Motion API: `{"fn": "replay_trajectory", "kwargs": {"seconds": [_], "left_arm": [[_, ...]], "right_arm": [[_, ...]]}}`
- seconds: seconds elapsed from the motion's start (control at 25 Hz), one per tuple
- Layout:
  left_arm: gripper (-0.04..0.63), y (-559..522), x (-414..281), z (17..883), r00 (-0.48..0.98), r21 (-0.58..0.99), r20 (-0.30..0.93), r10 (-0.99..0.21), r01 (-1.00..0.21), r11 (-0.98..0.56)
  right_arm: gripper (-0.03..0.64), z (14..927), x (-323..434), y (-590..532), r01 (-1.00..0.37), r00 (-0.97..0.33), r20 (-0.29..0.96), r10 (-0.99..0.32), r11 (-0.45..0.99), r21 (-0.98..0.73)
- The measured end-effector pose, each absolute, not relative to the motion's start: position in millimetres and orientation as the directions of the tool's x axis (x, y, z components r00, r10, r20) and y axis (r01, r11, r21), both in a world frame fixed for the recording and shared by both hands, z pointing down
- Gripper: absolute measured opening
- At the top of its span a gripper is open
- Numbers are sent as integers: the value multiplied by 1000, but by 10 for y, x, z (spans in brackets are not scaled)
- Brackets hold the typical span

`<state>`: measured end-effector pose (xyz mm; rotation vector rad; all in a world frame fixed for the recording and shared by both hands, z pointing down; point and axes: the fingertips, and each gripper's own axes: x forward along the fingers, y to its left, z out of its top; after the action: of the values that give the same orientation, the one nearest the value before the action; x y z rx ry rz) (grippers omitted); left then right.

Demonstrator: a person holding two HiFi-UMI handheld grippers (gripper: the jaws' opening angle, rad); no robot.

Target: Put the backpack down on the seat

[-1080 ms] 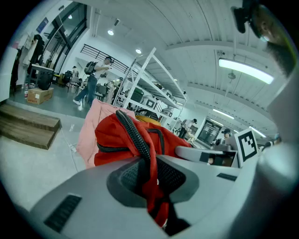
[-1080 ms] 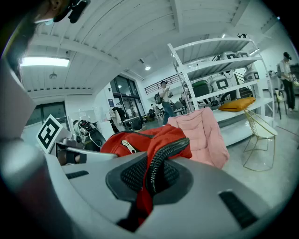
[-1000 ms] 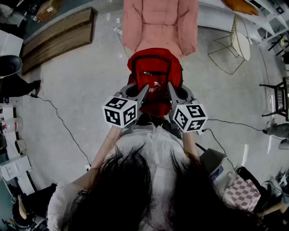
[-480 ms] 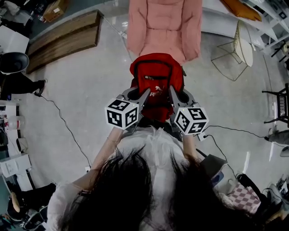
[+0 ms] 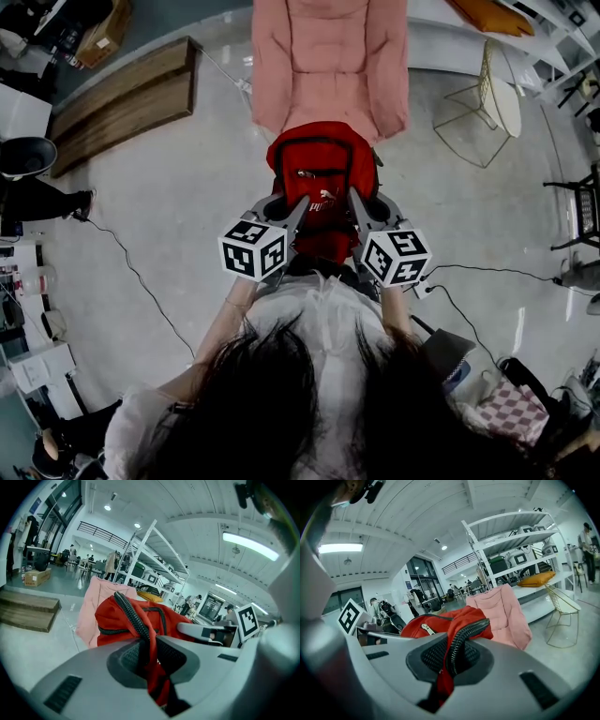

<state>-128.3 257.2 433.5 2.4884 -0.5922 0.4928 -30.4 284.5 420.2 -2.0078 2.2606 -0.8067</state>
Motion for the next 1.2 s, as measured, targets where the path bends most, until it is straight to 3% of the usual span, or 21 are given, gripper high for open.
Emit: {"fn": "replay_trajectory", "kwargs": {"seconds": [0.52, 1.2], "left_arm": [[66, 1283, -893, 4602, 829, 418, 528, -184, -443, -794], [63, -207, -880, 4664, 837, 447, 521, -166, -433, -783]], "right_arm": [[34, 4486, 83, 1578, -903, -124, 411, -903, -70, -425], [34, 4574, 67, 162, -884, -101, 440, -892, -122, -450]]}}
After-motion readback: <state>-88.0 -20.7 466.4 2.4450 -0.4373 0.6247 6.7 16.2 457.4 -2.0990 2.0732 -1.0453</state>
